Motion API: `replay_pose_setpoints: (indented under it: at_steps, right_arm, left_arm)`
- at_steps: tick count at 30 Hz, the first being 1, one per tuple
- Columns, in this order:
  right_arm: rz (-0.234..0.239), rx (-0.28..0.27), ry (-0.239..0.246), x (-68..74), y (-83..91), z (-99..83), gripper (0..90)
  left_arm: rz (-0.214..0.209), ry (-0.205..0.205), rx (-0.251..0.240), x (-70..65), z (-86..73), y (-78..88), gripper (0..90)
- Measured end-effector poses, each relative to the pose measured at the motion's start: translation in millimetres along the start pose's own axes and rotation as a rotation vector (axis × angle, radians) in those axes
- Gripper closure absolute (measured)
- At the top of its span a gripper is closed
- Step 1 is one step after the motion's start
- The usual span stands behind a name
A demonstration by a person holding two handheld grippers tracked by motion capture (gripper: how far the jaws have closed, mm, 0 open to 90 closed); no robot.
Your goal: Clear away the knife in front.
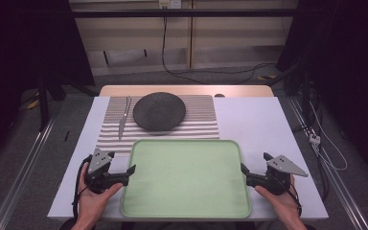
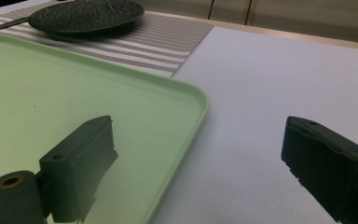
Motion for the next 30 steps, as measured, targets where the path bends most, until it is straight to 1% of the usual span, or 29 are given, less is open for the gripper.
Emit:
replay_pose_setpoints:
  at_steps: [1, 2, 5, 9, 11, 12, 13, 14, 15, 16, 17, 18, 20, 21, 22, 24, 25, 27, 28, 29, 30]
  right_arm:
    - [0.0, 0.0, 0.0, 0.0, 0.0, 0.0, 9.9]
    - [-0.001, 0.003, 0.001, -0.8, -0.1, -0.1, 9.9]
    - [0.006, 0.002, 0.0, -1.2, -0.1, -0.1, 9.9]
    - [0.01, 0.0, 0.004, -1.1, -0.4, 0.5, 9.9]
    - [0.012, 0.003, 0.002, -0.9, -1.1, 0.6, 9.9]
    - [0.014, 0.004, 0.004, -1.0, -1.8, 0.7, 9.9]
    - [0.015, 0.005, 0.008, -1.1, -2.4, 0.8, 9.9]
    - [0.016, 0.006, 0.007, -0.9, -2.8, 1.0, 9.9]
    - [0.016, 0.006, 0.008, -0.8, -3.2, 1.2, 9.9]
    - [0.017, 0.007, 0.008, -0.9, -3.7, 1.2, 9.9]
    - [0.018, 0.009, 0.007, -0.9, -4.2, 1.1, 9.8]
    - [0.021, 0.011, 0.006, -0.7, -4.7, 0.9, 9.6]
    - [0.024, 0.015, 0.01, 0.3, -5.4, 0.7, 9.3]
    - [0.029, 0.018, 0.013, 0.9, -5.8, 0.7, 9.3]
    - [0.03, 0.019, 0.012, 1.5, -6.0, 0.8, 9.3]
    - [0.031, 0.018, 0.015, 2.4, -6.1, 1.5, 9.2]
    - [0.031, 0.017, 0.015, 2.7, -5.7, 1.8, 9.2]
    - [0.035, 0.015, 0.016, 3.1, -5.6, 2.1, 9.2]
    - [0.035, 0.017, 0.016, 3.2, -5.8, 2.1, 9.2]
    - [0.035, 0.018, 0.015, 3.0, -6.2, 2.1, 9.2]
    - [0.034, 0.018, 0.014, 2.7, -6.5, 2.0, 9.2]
  left_arm:
    - [0.0, 0.0, 0.0, 0.0, 0.0, 0.0, 11.7]
    - [0.002, -0.014, 0.006, 0.1, 1.4, -0.5, 11.6]
    - [0.009, -0.016, 0.002, 0.5, 3.8, -1.4, 11.6]
    - [0.015, -0.017, 0.009, 3.0, 7.5, -3.9, 11.7]
    - [0.016, -0.01, 0.01, 3.6, 9.1, -4.2, 12.3]
    - [0.014, 0.001, 0.012, 4.7, 11.9, -5.8, 12.2]
    - [0.014, 0.001, 0.012, 4.7, 11.9, -5.8, 12.1]
    - [0.006, 0.012, 0.027, 5.8, 13.9, -8.9, 12.1]
    - [0.006, 0.012, 0.027, 5.8, 13.9, -8.9, 12.1]
    - [0.006, 0.017, 0.033, 9.7, 16.1, -10.4, 12.1]
    - [0.006, 0.017, 0.033, 9.7, 16.1, -10.4, 12.0]
    - [0.018, 0.04, 0.029, 15.2, 17.5, -11.9, 11.7]
    - [0.01, 0.054, 0.037, 19.3, 18.9, -14.9, 11.8]
    - [0.01, 0.054, 0.037, 19.3, 18.9, -14.9, 11.7]
    - [0.002, 0.068, 0.051, 22.3, 20.3, -19.3, 11.7]
    - [0.011, 0.052, 0.069, 24.6, 22.0, -23.1, 11.7]
    - [0.011, 0.052, 0.069, 24.6, 22.0, -23.1, 11.7]
    - [0.011, 0.056, 0.075, 27.0, 24.4, -25.6, 11.8]
    - [0.02, 0.066, 0.082, 30.2, 27.9, -28.1, 12.8]
    - [0.032, 0.068, 0.082, 32.3, 30.0, -29.1, 15.6]
    - [0.029, 0.077, 0.079, 33.8, 32.2, -30.2, 16.4]
Point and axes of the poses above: each handheld gripper's, and its own axes: y roughly backward along the jaws, z roughly out of its top, x roughly to its left, the point moved 4 cm from there along -y, roughly forward along the jaws, and after that the axes turned 12 degrees about z, right-handed, at the moved point
